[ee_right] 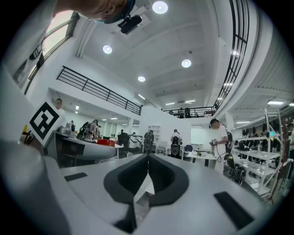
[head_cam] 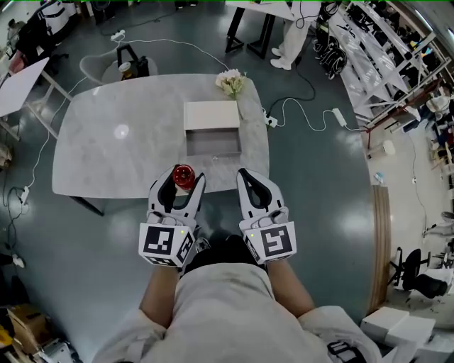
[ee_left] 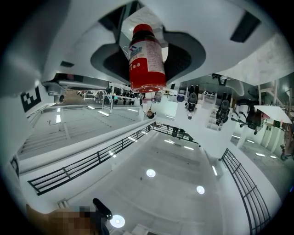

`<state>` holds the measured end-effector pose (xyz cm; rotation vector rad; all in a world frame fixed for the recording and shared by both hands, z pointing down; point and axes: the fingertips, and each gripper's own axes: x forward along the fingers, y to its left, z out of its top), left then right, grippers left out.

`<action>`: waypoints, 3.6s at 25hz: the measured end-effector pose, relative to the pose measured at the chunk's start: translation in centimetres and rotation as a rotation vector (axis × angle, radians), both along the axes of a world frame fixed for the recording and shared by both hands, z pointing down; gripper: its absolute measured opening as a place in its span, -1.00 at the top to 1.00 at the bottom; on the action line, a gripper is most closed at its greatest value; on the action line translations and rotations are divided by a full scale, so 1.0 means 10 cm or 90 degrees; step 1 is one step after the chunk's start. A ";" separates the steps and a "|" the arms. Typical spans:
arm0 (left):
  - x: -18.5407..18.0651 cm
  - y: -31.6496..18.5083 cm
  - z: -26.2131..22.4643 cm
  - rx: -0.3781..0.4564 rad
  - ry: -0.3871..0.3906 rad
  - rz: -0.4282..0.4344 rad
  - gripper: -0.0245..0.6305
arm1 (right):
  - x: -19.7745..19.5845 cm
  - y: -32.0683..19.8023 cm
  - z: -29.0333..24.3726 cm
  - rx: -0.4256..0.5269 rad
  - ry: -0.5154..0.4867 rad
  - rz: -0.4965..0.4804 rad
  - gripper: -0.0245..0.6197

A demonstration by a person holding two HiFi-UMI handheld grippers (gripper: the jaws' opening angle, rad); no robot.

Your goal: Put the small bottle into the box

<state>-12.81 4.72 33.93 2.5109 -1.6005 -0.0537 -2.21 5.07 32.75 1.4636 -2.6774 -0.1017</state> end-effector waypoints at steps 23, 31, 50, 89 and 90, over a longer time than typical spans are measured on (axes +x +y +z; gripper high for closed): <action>-0.02 -1.84 1.01 -0.163 -0.018 0.020 0.19 | -0.04 -1.97 0.80 -0.110 0.003 -0.039 0.85; -0.10 -2.33 1.60 -0.276 -0.039 0.005 0.19 | -0.02 -2.47 1.18 -0.164 0.008 -0.066 0.85; 0.11 -2.51 2.93 -0.481 -0.103 0.031 0.19 | 0.11 -2.69 2.00 -0.265 0.021 -0.071 0.85; 0.27 -2.65 3.81 -0.664 -0.121 -0.005 0.19 | 0.36 -3.02 2.24 -0.306 0.023 -0.074 0.84; 0.27 -2.65 3.81 -0.665 -0.122 -0.005 0.19 | 0.36 -3.02 2.24 -0.306 0.022 -0.074 0.84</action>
